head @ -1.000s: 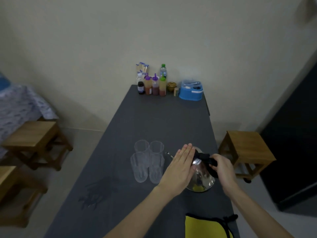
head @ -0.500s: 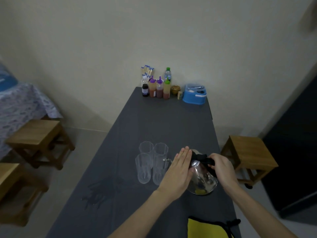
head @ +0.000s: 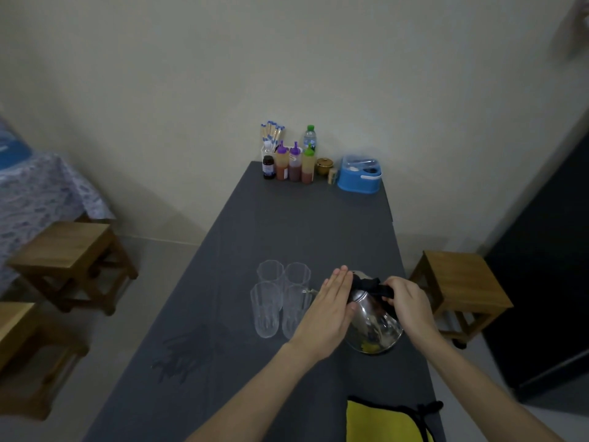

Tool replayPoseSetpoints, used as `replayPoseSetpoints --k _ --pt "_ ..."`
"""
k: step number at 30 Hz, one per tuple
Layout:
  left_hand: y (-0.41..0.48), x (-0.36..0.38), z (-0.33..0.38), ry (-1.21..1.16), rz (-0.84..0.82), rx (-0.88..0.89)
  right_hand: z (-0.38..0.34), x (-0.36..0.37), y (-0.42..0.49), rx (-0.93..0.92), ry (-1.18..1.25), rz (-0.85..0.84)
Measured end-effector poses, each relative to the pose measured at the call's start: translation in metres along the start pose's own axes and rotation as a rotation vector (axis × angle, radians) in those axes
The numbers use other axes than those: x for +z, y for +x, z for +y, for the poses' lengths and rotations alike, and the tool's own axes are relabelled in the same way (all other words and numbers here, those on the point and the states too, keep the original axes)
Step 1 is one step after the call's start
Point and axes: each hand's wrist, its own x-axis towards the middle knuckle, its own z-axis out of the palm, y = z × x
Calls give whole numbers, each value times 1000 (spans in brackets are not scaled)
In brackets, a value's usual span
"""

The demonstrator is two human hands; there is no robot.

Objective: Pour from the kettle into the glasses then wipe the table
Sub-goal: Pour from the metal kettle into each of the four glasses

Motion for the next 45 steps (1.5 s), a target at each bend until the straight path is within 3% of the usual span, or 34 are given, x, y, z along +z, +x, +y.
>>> replayPoseSetpoints --k 17,45 --pt "-5 -3 10 -182 57 -84 -15 -6 6 -159 -147 -56" --pt "-2 -2 13 -227 75 -94 -20 -11 12 -208 -188 -54"
